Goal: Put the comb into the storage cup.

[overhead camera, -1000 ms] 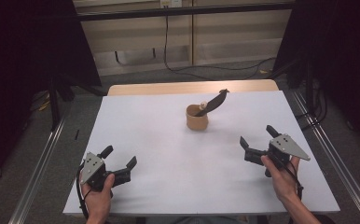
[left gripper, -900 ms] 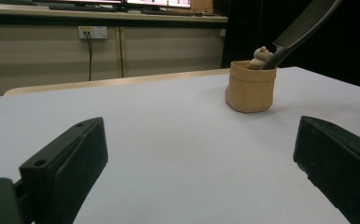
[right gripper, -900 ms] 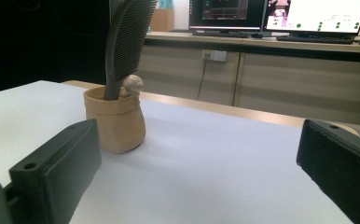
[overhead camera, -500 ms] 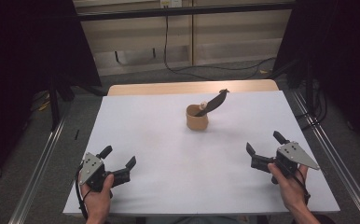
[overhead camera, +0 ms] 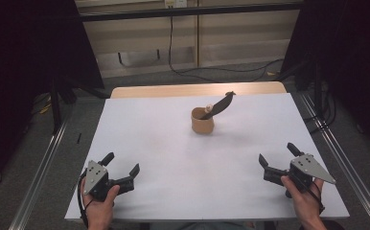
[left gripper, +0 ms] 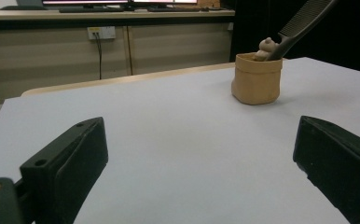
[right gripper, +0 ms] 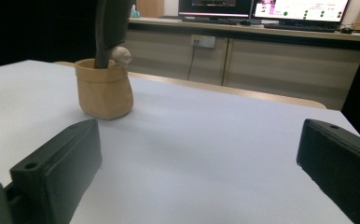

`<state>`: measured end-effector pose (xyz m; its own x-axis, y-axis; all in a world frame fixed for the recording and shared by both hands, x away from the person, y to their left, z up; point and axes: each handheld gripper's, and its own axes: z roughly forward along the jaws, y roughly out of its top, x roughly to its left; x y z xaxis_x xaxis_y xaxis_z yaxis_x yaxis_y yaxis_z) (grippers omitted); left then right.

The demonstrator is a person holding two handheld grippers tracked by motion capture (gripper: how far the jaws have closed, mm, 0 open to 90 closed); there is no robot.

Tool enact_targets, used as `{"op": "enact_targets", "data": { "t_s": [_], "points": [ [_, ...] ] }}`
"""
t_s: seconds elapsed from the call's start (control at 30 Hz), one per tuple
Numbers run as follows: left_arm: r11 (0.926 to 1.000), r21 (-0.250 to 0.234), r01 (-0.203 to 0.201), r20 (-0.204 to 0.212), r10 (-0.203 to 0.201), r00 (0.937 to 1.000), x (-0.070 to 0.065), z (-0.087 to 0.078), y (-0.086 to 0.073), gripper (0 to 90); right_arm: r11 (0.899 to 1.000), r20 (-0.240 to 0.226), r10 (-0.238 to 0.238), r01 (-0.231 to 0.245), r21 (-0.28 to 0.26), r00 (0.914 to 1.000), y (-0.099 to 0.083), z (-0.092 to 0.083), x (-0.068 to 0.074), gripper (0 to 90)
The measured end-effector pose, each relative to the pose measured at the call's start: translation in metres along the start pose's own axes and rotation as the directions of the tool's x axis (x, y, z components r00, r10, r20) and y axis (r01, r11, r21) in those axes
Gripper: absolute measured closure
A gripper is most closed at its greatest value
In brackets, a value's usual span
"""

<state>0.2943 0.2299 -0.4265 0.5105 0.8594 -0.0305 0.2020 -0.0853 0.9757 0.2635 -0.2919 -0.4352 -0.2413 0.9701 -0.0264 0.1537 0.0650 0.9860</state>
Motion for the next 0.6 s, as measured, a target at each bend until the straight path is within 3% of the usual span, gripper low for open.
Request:
{"op": "enact_targets", "data": {
  "t_s": [0.1,0.2,0.33,0.37,0.43,0.6],
  "points": [
    [0.9998,-0.010,0.018,-0.005,-0.018,0.9998,0.0009,0.0009,-0.0007,3.3,0.999,0.012,0.028,-0.027,-0.027,0.9995,0.0002,-0.0067,-0.0029,0.0],
    [0.9996,-0.013,0.025,-0.010,-0.025,0.9996,0.0009,0.0003,-0.0019,3.3,1.000,0.027,0.014,-0.014,-0.018,0.9995,-0.0043,-0.0089,-0.0050,0.0],
    [0.9996,-0.016,0.023,-0.001,-0.023,0.9997,0.0005,-0.0005,-0.0014,3.3,1.000,0.013,0.002,-0.002,-0.008,0.9999,-0.0072,-0.0090,-0.0008,0.0],
    [0.9991,-0.019,0.039,0.006,-0.039,0.9992,0.0012,0.0000,-0.0011,2.9,1.000,0.011,-0.008,0.008,-0.006,0.9999,-0.0074,-0.0086,-0.0005,0.0],
    [0.9980,-0.025,0.059,0.019,-0.058,0.9981,0.0033,0.0008,-0.0007,1.3,1.000,0.015,0.002,-0.001,-0.012,0.9999,-0.0074,-0.0074,-0.0013,0.0],
    [0.9986,-0.011,0.052,0.007,-0.052,0.9986,0.0043,0.0010,-0.0009,1.6,1.000,0.012,0.007,-0.007,-0.014,0.9999,-0.0073,-0.0058,-0.0016,0.0]
  ]
}}
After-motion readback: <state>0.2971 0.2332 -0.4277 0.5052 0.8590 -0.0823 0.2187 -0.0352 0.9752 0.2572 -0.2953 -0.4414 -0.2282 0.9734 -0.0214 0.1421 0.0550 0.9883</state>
